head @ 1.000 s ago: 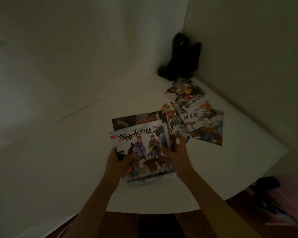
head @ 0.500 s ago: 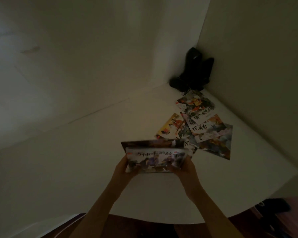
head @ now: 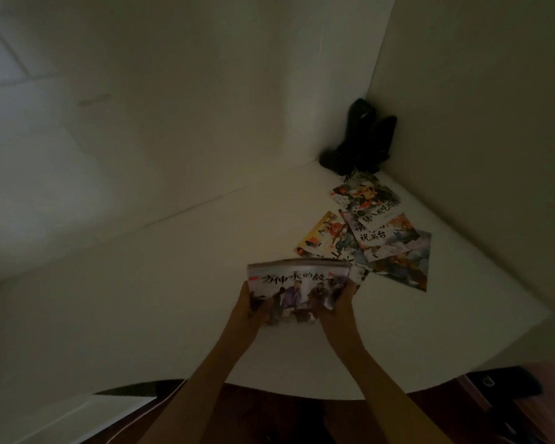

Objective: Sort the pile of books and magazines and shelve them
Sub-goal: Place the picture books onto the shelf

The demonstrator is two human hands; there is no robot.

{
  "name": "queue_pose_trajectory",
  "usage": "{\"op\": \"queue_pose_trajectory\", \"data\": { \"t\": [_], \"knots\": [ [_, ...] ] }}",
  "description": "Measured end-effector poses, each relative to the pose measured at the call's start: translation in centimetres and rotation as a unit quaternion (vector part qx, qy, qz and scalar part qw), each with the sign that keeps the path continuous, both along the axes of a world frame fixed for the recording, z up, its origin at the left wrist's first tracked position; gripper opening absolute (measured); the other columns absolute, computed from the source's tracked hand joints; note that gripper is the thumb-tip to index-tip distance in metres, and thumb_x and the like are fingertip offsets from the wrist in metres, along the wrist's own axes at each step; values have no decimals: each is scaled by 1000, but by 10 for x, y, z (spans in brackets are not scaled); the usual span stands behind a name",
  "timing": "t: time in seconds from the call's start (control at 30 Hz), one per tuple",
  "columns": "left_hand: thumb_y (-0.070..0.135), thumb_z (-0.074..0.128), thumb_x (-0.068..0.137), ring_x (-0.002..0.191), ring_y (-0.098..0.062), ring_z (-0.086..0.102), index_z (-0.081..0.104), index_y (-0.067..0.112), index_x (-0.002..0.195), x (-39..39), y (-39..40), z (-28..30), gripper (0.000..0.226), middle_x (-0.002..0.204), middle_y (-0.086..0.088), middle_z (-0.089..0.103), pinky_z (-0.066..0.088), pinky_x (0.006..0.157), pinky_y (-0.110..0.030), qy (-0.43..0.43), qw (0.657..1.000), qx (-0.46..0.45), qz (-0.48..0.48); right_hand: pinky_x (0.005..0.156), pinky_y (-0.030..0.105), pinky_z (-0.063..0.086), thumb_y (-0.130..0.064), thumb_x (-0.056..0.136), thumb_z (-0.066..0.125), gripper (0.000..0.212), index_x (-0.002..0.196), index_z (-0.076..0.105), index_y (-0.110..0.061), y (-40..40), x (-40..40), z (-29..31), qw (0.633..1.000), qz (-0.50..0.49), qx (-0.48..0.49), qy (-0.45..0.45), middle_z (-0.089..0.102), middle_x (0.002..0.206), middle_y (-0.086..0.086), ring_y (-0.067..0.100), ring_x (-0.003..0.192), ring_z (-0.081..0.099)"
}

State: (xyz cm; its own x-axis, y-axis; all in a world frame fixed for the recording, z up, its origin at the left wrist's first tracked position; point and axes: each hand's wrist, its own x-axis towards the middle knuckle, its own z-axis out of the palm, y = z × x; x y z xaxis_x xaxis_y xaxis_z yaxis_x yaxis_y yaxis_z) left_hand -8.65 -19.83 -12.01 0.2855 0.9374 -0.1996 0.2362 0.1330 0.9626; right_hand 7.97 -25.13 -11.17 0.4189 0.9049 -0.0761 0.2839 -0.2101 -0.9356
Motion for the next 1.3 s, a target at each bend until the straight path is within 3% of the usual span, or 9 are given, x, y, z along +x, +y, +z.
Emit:
{"op": "queue_pose_trajectory", "data": {
  "t": [0.13,0.2,0.27,0.4,0.57,0.83,1.1,1.23,1.3],
  "knots": [
    [9,55,91,99,-22,60,40,19,124,-8,-4,24,38,112,-3,58,55,69,-20,10,999,6,40,54,26,41,-23,93,53,22,80,36,-28,-2,-1,26,999,18,-3,-29,41,59,-7,18,57,29],
    [12,56,91,86,-29,61,46,14,121,-14,-2,47,33,105,-11,61,52,61,-22,27,999,15,43,70,33,51,-24,88,64,25,103,44,-29,-1,-6,49,998,55,-16,4,50,82,-6,21,71,47],
    [16,58,90,78,-27,59,48,11,120,-26,1,74,32,99,-15,62,50,60,-25,39,998,31,45,87,38,50,-14,86,67,59,133,32,-20,7,-13,78,997,37,-28,57,45,105,-3,20,95,51],
    [20,63,87,97,-25,63,52,15,118,-55,-2,144,34,110,-6,63,55,81,-43,52,990,75,110,72,38,53,-19,82,71,42,107,37,-19,24,-28,145,996,88,24,11,51,91,5,28,86,56],
    [17,67,84,92,-24,64,56,14,104,-92,-36,245,24,105,-9,64,57,76,-43,20,959,155,235,79,37,52,-21,78,74,43,106,41,-22,33,-63,240,974,195,116,15,57,96,-3,21,89,59],
    [17,66,82,73,0,66,49,24,88,-166,-95,421,19,95,6,62,55,52,-21,64,858,397,318,78,33,52,-25,72,79,51,105,41,-23,28,-134,417,910,307,278,15,57,94,-10,12,85,60],
    [23,65,85,88,-4,63,44,14,106,-211,-85,582,32,96,12,57,58,73,-32,96,723,586,352,69,17,52,-11,74,77,43,102,45,-18,62,-200,598,812,373,444,65,61,95,-6,4,84,60],
    [21,61,87,103,-19,61,39,22,104,-236,-28,622,28,103,8,55,54,85,-44,72,718,581,378,66,18,52,-7,77,74,43,108,44,-12,112,-244,659,816,366,444,54,57,101,0,11,86,58],
    [20,60,88,100,-18,60,39,19,103,-241,4,627,26,107,-1,58,53,84,-37,86,709,567,410,83,31,53,-16,74,78,55,117,45,-7,141,-266,668,849,334,409,-9,55,116,9,23,104,57]
  ]
}}
